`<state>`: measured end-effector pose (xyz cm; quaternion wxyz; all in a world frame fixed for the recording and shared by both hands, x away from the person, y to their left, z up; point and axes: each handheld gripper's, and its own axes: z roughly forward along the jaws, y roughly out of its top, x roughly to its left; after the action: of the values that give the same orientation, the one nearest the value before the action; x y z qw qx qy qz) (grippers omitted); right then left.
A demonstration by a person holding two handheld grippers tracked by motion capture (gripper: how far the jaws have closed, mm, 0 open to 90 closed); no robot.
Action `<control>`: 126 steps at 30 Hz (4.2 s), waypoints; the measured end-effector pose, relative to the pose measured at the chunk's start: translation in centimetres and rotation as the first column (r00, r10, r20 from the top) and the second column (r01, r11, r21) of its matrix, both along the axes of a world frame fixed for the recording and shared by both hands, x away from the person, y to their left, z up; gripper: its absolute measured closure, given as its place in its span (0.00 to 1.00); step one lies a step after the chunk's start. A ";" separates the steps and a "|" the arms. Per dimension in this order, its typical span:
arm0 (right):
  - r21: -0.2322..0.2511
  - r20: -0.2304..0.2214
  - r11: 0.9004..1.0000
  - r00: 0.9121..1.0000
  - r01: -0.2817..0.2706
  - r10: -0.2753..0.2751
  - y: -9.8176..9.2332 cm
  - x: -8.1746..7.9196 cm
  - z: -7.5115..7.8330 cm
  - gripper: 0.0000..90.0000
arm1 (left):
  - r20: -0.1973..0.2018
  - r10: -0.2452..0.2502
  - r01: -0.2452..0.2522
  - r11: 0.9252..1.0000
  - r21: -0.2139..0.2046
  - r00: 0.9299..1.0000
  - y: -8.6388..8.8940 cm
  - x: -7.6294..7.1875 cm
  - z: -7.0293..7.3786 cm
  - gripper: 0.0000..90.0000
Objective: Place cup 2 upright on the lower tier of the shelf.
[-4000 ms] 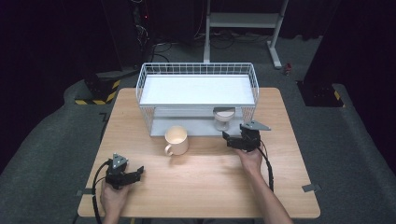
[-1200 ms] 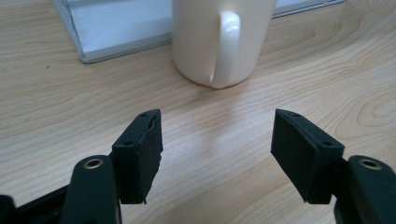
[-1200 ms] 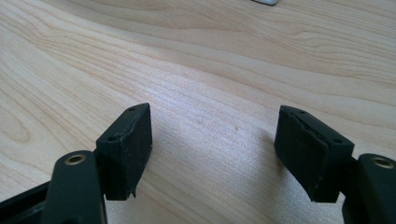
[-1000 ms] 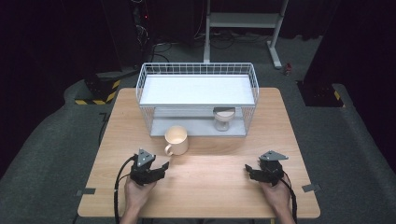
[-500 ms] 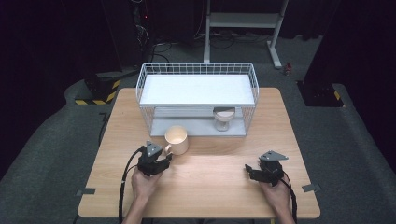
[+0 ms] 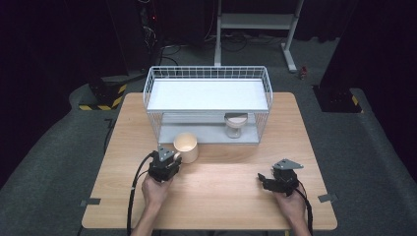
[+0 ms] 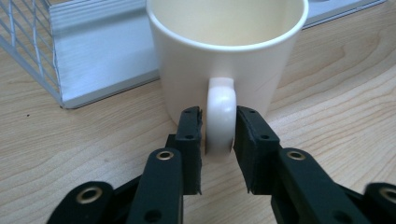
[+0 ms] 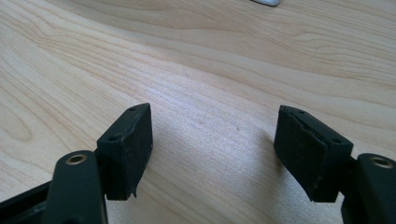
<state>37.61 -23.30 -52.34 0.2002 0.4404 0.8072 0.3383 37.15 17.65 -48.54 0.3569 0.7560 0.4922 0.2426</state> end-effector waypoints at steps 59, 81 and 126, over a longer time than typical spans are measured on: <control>0.005 -0.006 1.000 1.000 0.003 -0.003 0.0 0.0 0.0 0.32 | 0.102 -0.025 0.032 0.998 -0.062 0.994 2.1 -1.9 1.0 0.89; 0.003 -0.005 1.000 1.000 0.003 -0.003 0.0 0.0 0.0 0.32 | 0.109 -0.049 0.057 0.996 -0.068 0.993 1.9 0.1 3.9 0.89; 0.006 -0.005 1.000 1.000 0.006 -0.006 0.0 0.0 0.0 0.32 | 0.129 0.013 -0.007 0.999 -0.049 0.992 -0.3 5.8 3.0 0.89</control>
<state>37.57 -23.29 -52.35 0.1977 0.4441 0.8055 0.3389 42.99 17.38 -45.51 0.4048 0.7273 0.4776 0.2810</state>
